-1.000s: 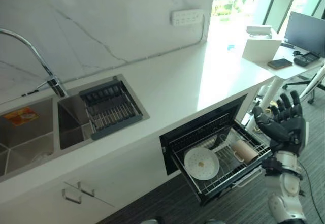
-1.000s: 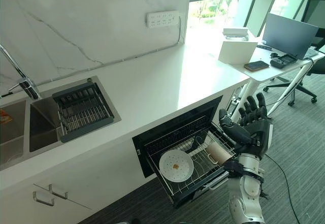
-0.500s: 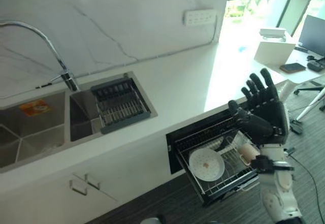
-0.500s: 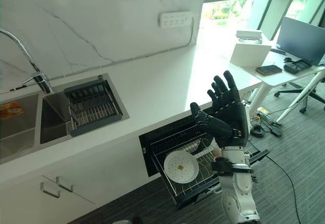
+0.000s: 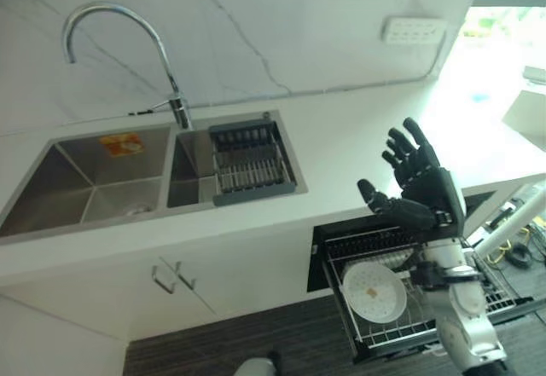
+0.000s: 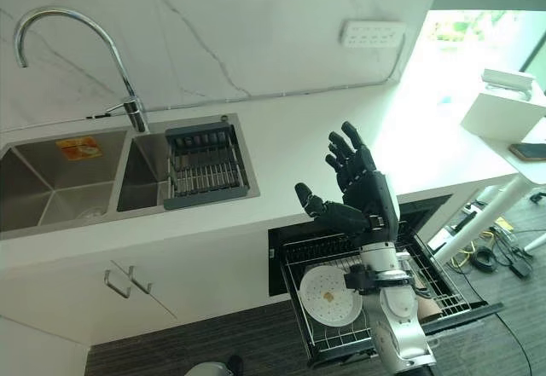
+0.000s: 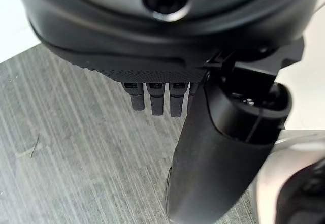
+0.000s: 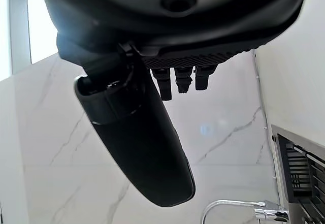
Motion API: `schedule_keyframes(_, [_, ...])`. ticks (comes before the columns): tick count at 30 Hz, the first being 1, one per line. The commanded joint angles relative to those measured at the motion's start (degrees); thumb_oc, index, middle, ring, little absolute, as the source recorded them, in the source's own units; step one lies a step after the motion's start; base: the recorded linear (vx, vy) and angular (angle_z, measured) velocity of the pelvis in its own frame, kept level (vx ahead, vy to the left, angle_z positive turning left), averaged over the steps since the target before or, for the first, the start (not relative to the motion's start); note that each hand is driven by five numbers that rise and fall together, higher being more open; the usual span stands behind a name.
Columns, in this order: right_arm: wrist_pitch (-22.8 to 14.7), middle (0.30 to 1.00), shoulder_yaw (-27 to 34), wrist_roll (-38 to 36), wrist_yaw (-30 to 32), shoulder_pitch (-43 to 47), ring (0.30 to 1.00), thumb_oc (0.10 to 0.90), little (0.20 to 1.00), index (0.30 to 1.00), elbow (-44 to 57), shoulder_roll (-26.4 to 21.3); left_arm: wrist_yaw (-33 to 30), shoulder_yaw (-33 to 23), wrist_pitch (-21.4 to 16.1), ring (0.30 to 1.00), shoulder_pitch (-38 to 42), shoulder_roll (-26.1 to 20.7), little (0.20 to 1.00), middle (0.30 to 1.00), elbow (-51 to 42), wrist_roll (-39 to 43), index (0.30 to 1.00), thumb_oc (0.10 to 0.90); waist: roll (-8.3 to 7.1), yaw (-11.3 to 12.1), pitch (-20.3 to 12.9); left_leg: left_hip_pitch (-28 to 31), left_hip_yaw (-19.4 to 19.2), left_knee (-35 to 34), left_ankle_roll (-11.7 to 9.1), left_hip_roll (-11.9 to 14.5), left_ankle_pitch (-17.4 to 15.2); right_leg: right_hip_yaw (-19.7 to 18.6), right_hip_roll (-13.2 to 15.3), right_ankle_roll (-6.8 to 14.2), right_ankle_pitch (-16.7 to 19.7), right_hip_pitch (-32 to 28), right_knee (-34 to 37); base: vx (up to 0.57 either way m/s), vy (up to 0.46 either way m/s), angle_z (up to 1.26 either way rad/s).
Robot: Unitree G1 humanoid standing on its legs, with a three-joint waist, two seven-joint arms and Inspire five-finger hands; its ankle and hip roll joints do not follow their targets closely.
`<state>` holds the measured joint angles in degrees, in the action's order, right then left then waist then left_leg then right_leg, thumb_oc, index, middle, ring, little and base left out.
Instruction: Place the dishes in the dishwasher.
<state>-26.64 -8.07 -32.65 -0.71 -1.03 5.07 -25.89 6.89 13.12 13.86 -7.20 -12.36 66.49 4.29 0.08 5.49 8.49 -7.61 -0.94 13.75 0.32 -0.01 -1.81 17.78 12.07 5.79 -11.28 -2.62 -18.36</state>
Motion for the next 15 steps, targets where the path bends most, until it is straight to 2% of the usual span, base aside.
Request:
schedule_keyframes(1, [-4.6, 0.900, 3.0, 0.6, 0.5, 7.4, 0.900, 0.800, 0.900, 0.900, 6.4, -2.6, 0.3, 0.4, 0.2, 0.900, 1.2, 2.7, 0.900, 0.900, -0.9, 1.5, 0.900, 0.800, 0.47, 0.1, 0.2, 4.4, -1.6, 3.4, -2.8, 3.1, -12.9, -3.1, -1.0, 0.6, -2.7, 1.5, 1.2, 0.01, -0.004, 0.17])
schedule_keyframes(15, [-5.7, 0.900, 1.3, 1.2, 2.5, 7.5, 0.900, 0.800, 0.900, 0.900, 5.0, -1.8, -0.8, -0.5, 0.0, 0.900, -0.1, 3.0, 0.900, 0.900, -2.0, 2.4, 0.900, 0.800, 1.08, 1.7, 0.9, 4.0, -1.9, 3.4, -3.6, 3.5, -12.2, -1.2, -0.8, 0.5, -3.1, 0.7, 1.2, 0.00, 0.003, 0.15])
